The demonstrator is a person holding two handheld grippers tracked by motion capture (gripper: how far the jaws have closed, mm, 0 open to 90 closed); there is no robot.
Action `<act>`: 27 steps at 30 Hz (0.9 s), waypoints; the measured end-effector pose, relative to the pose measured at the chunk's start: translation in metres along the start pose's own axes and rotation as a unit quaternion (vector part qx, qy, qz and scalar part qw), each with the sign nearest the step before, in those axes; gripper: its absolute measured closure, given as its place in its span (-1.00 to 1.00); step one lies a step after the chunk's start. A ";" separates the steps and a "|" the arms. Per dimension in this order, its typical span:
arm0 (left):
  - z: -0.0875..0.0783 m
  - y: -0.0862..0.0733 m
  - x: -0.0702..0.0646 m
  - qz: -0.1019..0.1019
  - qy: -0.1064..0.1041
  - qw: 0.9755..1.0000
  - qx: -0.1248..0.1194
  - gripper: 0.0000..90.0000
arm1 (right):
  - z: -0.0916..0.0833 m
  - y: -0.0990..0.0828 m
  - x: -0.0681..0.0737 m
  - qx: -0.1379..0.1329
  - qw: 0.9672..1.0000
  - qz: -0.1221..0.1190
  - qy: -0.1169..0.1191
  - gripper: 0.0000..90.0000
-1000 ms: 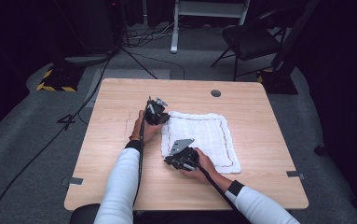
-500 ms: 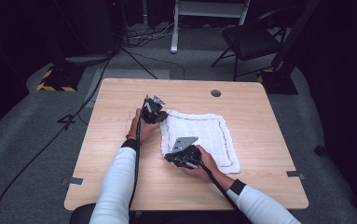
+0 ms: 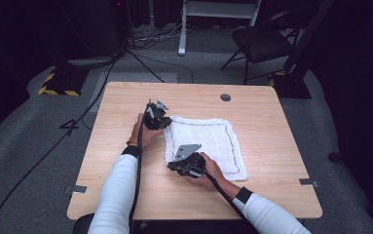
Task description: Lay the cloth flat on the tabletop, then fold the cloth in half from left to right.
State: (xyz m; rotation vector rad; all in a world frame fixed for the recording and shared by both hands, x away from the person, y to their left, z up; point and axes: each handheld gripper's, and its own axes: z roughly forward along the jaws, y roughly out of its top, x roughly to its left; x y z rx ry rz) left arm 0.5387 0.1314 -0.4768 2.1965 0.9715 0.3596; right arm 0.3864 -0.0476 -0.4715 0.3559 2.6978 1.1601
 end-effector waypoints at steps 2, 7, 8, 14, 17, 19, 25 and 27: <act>-0.001 -0.001 0.001 -0.001 0.000 1.000 -0.001 0.83 | 0.001 0.001 0.000 0.001 1.000 -0.002 0.001 0.93; -0.004 -0.003 0.002 -0.004 0.000 1.000 -0.004 0.83 | 0.001 0.004 0.001 -0.003 1.000 -0.005 0.001 0.93; -0.006 -0.003 0.003 -0.003 0.000 1.000 -0.005 0.84 | 0.002 0.006 0.002 -0.004 1.000 -0.006 0.001 0.93; -0.015 -0.007 0.008 -0.012 0.006 1.000 -0.009 0.83 | 0.006 0.016 0.009 -0.012 1.000 -0.016 0.001 0.93; -0.019 -0.006 0.009 -0.013 0.008 1.000 -0.014 0.84 | 0.006 0.018 0.010 -0.015 1.000 -0.017 -0.003 0.93; -0.021 -0.004 0.008 -0.007 0.009 1.000 -0.017 0.84 | 0.004 0.018 0.009 -0.016 1.000 -0.016 -0.005 0.93; -0.021 0.005 0.004 -0.002 0.009 1.000 -0.021 0.84 | -0.007 0.016 0.005 -0.026 0.999 -0.010 -0.019 0.93; -0.021 0.008 0.001 -0.001 0.007 1.000 -0.027 0.84 | -0.012 0.015 0.004 -0.029 0.999 -0.006 -0.022 0.93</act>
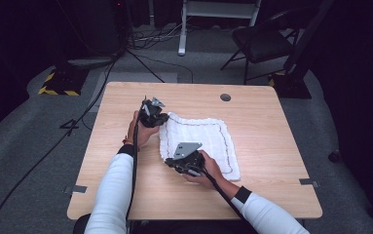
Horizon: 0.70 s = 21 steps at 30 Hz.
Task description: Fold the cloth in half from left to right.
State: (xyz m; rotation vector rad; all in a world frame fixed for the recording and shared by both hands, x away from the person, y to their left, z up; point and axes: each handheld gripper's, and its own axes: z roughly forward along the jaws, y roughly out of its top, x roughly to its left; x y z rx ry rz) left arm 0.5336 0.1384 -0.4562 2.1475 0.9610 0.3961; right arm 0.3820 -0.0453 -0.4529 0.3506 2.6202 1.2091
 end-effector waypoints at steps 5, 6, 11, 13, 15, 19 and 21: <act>0.005 0.010 -0.012 0.007 -0.003 1.000 -0.003 0.84 | -0.015 -0.005 -0.004 -0.006 1.000 0.006 -0.012 0.93; 0.005 0.011 -0.013 0.009 -0.003 1.000 -0.003 0.84 | -0.018 -0.007 -0.005 -0.006 1.000 0.005 -0.016 0.93; 0.012 0.022 -0.026 0.020 -0.010 1.000 -0.006 0.84 | -0.032 -0.015 -0.008 -0.010 1.000 0.012 -0.027 0.93; 0.014 0.026 -0.030 0.022 -0.011 1.000 -0.008 0.84 | -0.037 -0.018 -0.010 -0.011 0.999 0.013 -0.031 0.93; 0.016 0.031 -0.034 0.028 -0.012 0.999 -0.009 0.84 | -0.043 -0.023 -0.013 -0.011 0.999 0.016 -0.036 0.93; 0.020 0.038 -0.041 0.036 -0.013 0.999 -0.008 0.84 | -0.055 -0.031 -0.018 -0.011 0.999 0.029 -0.043 0.93; 0.024 0.041 -0.045 0.040 -0.016 0.999 -0.008 0.84 | -0.060 -0.035 -0.020 -0.012 0.998 0.032 -0.046 0.93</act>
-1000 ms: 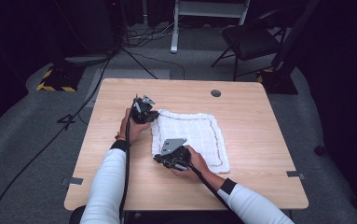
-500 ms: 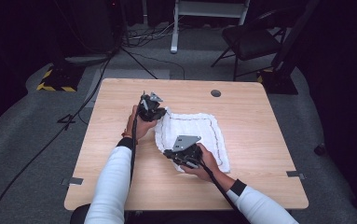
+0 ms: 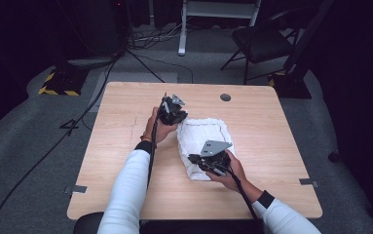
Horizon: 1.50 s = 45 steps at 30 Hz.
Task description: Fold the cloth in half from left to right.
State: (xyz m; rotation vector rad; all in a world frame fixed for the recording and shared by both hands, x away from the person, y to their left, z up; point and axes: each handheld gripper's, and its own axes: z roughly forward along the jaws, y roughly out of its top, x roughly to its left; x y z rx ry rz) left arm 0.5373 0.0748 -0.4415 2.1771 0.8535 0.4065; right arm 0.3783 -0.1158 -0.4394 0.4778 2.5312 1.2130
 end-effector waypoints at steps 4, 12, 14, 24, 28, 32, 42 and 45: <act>0.006 0.006 -0.006 0.000 -0.005 1.000 -0.001 0.84 | -0.013 -0.007 -0.005 -0.002 1.000 0.009 -0.008 0.93; 0.015 0.020 -0.021 0.014 -0.014 1.000 -0.001 0.84 | -0.037 -0.022 -0.011 -0.008 1.000 0.015 -0.024 0.93; 0.018 0.023 -0.023 0.018 -0.016 1.000 -0.003 0.84 | -0.040 -0.025 -0.012 -0.005 0.999 0.016 -0.028 0.93; 0.034 0.040 -0.043 0.040 -0.035 0.999 -0.003 0.84 | -0.059 -0.043 -0.022 0.003 0.998 0.037 -0.045 0.93; 0.038 0.045 -0.051 0.043 -0.042 0.998 -0.003 0.84 | -0.069 -0.052 -0.023 0.002 0.998 0.039 -0.054 0.93; 0.044 0.049 -0.058 0.047 -0.044 0.998 -0.003 0.84 | -0.076 -0.058 -0.023 0.007 0.997 0.039 -0.059 0.93; 0.060 0.053 -0.065 0.046 -0.049 0.998 -0.002 0.84 | -0.085 -0.071 -0.028 0.016 0.996 0.053 -0.066 0.93; 0.064 0.055 -0.067 0.045 -0.053 0.998 0.000 0.84 | -0.086 -0.074 -0.029 0.019 0.996 0.053 -0.069 0.93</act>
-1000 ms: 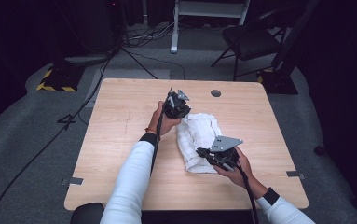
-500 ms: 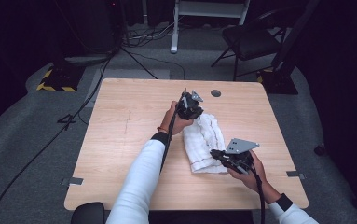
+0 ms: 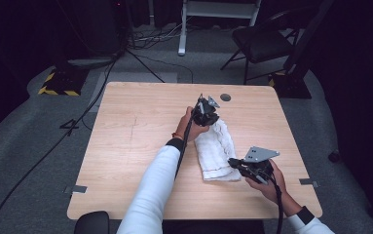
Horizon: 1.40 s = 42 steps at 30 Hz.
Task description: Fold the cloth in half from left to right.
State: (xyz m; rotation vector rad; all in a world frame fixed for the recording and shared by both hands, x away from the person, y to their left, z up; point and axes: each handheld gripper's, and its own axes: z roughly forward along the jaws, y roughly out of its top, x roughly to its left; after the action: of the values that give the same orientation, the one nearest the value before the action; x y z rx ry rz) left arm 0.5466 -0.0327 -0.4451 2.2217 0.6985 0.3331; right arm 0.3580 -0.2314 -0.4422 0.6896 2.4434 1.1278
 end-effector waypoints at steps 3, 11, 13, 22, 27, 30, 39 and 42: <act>0.005 0.004 -0.001 -0.003 -0.004 1.000 -0.003 0.84 | 0.000 -0.003 -0.001 0.004 1.000 0.004 0.000 0.93; 0.016 0.009 -0.012 -0.008 0.001 1.000 -0.006 0.49 | 0.002 -0.017 -0.004 0.032 0.999 0.016 -0.001 0.77; 0.012 0.007 -0.015 -0.003 0.009 1.000 -0.005 0.31 | 0.001 -0.021 -0.004 0.035 0.999 0.019 -0.013 0.57; -0.036 -0.016 -0.025 0.017 0.011 1.000 -0.005 -0.38 | -0.010 -0.026 -0.015 0.028 0.998 0.046 -0.029 0.11; -0.061 -0.038 -0.042 0.049 -0.008 0.999 -0.006 -0.46 | -0.013 -0.025 -0.029 0.023 0.997 0.050 -0.046 0.02; -0.069 -0.051 -0.054 0.060 -0.031 0.998 0.000 -0.49 | -0.012 -0.025 -0.037 0.030 0.997 0.051 -0.057 0.00; -0.067 -0.086 -0.087 0.097 -0.059 0.993 0.037 -0.50 | 0.008 -0.035 -0.055 0.068 0.995 0.052 -0.043 -0.04; -0.063 -0.094 -0.091 0.108 -0.062 0.991 0.055 -0.50 | 0.013 -0.038 -0.053 0.078 0.995 0.048 -0.030 -0.05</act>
State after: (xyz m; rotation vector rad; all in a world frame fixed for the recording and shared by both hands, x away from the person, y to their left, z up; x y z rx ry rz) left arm 0.4087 0.0044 -0.4740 2.4057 0.4188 0.2666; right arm 0.3977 -0.2746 -0.4736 0.8829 2.4895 0.9419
